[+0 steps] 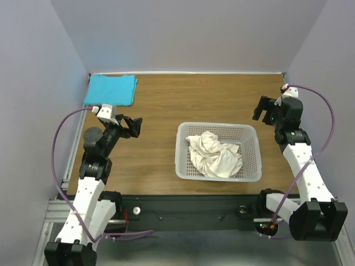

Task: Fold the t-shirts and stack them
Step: Grab the tshirt from the pile

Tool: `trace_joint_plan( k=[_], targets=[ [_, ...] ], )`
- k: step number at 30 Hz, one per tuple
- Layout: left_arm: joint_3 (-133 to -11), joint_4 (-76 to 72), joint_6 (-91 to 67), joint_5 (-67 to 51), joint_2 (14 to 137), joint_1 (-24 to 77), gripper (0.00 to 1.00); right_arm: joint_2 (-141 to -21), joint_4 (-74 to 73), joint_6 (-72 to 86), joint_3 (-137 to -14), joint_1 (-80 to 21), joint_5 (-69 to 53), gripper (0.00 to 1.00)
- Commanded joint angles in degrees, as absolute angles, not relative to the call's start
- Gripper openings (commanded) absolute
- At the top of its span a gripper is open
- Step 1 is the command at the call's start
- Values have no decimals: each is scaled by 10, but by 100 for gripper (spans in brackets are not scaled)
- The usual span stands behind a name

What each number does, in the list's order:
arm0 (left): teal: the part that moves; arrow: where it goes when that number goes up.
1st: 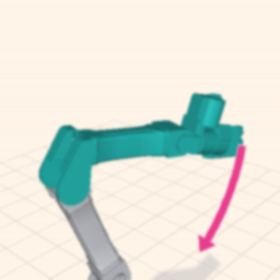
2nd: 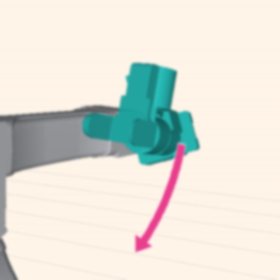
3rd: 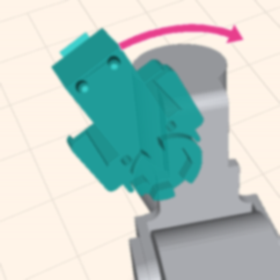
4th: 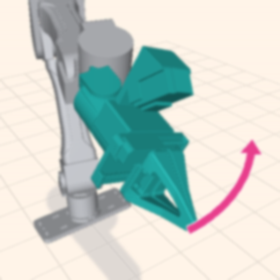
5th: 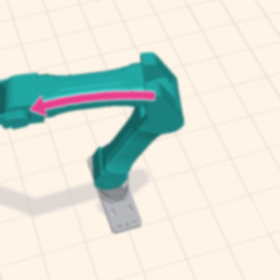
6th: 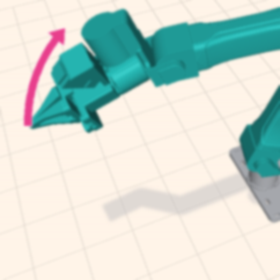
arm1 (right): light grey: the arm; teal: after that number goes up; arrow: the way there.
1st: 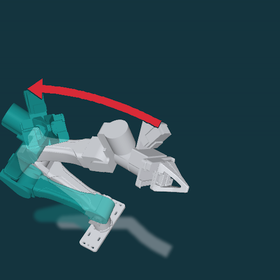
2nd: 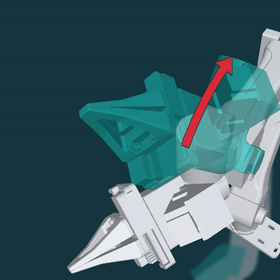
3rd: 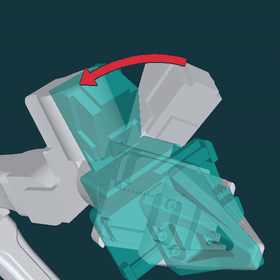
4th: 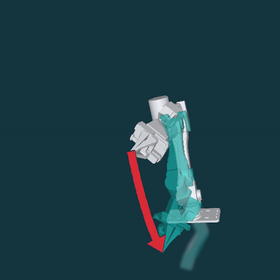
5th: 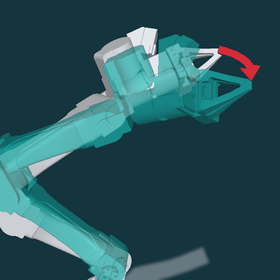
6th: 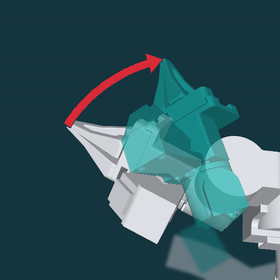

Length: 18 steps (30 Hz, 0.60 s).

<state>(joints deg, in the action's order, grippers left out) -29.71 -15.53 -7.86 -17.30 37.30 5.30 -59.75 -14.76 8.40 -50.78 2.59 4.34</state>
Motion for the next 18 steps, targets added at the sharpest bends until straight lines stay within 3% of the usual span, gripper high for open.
trace_joint_plan(
  k=[1,6,14,18],
  targets=[
    [-357,-134,-95,-265,380,55,99,-577,-108,55,-519,27,4,100],
    [-418,-40,-61,-246,414,143,98,-580,-140,-117,-523,27,-176,100],
    [-503,36,-30,-88,519,377,96,-609,-184,-159,-494,41,-182,100],
    [-540,67,-27,19,605,485,95,-592,-181,-138,-467,105,-297,100]
  ],
)
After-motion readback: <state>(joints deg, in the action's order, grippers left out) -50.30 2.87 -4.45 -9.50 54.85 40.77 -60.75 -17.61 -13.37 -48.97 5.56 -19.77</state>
